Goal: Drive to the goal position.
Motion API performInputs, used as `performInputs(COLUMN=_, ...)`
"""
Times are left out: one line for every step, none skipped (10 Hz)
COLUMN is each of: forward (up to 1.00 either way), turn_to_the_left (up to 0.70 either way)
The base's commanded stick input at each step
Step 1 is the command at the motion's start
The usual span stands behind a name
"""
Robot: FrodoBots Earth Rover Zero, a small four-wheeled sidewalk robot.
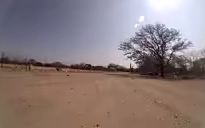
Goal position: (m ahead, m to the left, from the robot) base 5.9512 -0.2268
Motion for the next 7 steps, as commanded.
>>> performInputs(forward=1.0, turn_to_the_left=-0.02)
performInputs(forward=1.0, turn_to_the_left=0.0)
performInputs(forward=1.0, turn_to_the_left=0.0)
performInputs(forward=1.0, turn_to_the_left=-0.01)
performInputs(forward=1.0, turn_to_the_left=-0.18)
performInputs(forward=1.0, turn_to_the_left=-0.31)
performInputs(forward=1.0, turn_to_the_left=-0.36)
